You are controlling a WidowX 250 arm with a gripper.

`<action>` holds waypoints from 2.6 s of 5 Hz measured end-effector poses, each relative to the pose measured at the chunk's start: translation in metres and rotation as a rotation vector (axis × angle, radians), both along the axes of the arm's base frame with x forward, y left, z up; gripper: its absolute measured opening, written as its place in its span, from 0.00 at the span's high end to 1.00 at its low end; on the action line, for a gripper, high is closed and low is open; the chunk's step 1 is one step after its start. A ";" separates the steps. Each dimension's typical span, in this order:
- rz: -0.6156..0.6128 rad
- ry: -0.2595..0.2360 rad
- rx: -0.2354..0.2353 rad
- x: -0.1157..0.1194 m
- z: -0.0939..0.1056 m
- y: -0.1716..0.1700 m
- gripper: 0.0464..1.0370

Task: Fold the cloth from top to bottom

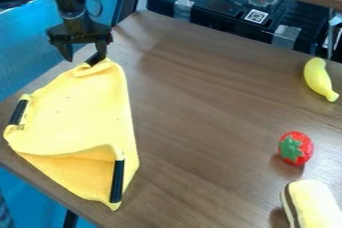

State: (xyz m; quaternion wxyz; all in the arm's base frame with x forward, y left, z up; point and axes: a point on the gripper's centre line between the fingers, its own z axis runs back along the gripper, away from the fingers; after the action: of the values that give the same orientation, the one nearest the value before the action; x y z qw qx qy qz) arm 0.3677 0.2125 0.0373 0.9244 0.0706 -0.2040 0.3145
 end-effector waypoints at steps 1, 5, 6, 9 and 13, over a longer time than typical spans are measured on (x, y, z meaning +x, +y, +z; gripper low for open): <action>-0.003 0.006 0.015 0.002 -0.004 -0.001 0.08; 0.005 -0.005 -0.069 0.009 0.005 -0.008 0.98; 0.007 -0.032 -0.149 0.009 0.024 -0.014 0.99; -0.308 -0.179 -0.155 -0.075 0.052 -0.082 0.99; -0.417 -0.166 -0.214 -0.146 0.067 -0.140 1.00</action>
State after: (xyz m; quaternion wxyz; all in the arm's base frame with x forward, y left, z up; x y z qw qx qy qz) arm 0.2214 0.0720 0.1043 0.9516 -0.0972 -0.2549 0.1414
